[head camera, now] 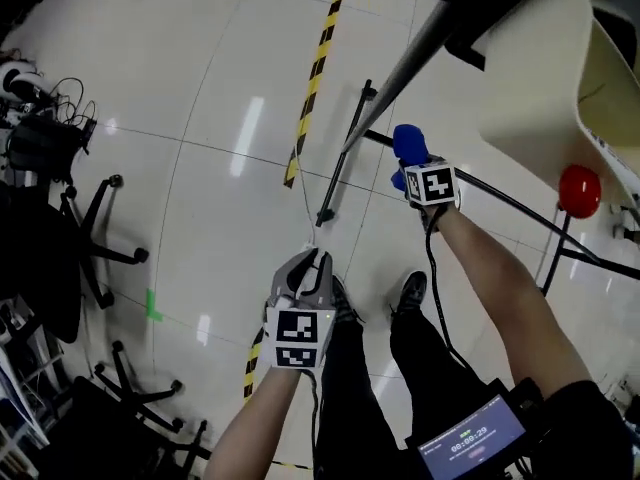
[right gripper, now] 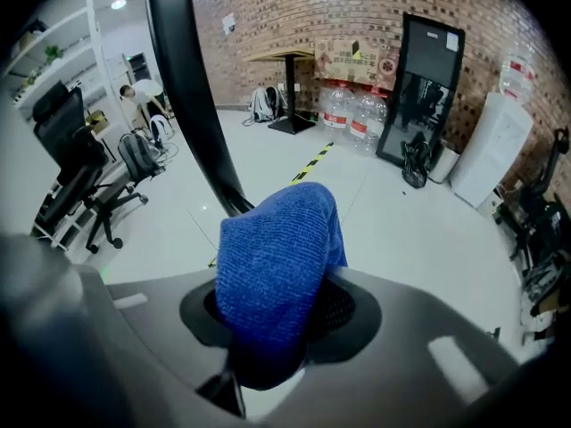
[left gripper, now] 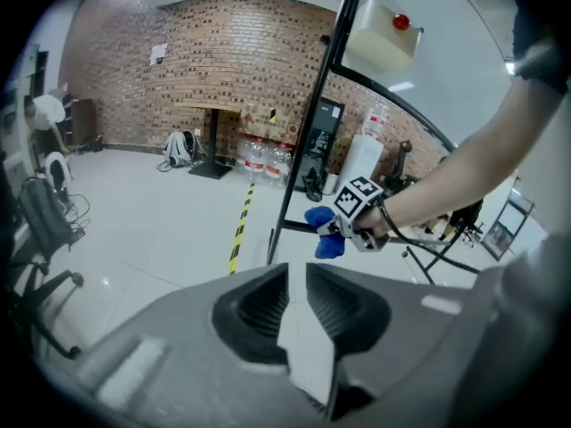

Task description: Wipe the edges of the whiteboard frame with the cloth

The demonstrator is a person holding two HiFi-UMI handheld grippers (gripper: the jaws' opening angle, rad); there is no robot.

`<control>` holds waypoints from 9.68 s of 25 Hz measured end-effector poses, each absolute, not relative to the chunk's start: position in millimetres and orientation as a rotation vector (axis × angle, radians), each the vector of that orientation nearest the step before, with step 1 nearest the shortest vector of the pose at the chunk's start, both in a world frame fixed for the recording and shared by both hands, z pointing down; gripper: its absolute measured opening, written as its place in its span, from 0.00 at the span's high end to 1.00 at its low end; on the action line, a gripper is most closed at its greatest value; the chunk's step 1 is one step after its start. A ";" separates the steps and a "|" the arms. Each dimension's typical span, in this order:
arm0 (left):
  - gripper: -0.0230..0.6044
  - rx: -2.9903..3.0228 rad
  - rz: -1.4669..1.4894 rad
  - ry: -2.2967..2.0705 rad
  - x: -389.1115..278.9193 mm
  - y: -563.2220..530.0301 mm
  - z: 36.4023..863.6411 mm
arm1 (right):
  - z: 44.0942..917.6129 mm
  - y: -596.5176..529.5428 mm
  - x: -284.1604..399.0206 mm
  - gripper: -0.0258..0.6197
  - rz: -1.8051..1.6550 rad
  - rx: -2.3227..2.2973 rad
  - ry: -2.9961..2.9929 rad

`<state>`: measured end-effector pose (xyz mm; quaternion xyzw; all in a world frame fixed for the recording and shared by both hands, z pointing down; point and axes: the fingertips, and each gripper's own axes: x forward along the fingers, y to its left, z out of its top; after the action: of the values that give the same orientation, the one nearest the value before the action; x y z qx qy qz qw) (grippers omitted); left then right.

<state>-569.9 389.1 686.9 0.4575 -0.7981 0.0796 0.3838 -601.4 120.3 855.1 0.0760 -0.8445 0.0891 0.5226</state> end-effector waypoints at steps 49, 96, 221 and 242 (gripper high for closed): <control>0.62 1.648 -0.646 -1.284 -641.0 270.1 625.5 | 608.3 350.0 -670.6 0.45 -0.656 -0.995 -2.657; 0.70 1.689 0.344 -1.931 -748.1 194.6 615.8 | 606.0 318.7 -537.2 0.64 0.109 -0.536 -2.492; 0.70 2.069 -0.491 -2.353 -744.8 177.3 -51.4 | -42.5 206.9 -633.0 0.91 -0.892 -0.035 -3.296; 0.70 2.198 -0.323 -2.579 -766.2 172.2 -208.7 | -148.9 178.5 -632.6 0.92 -1.020 0.069 -3.416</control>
<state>-766.2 172.2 -208.7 0.6402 -0.7511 -0.0940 -0.1307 -632.6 178.5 -148.9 0.0189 -0.9366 -0.2797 -0.2102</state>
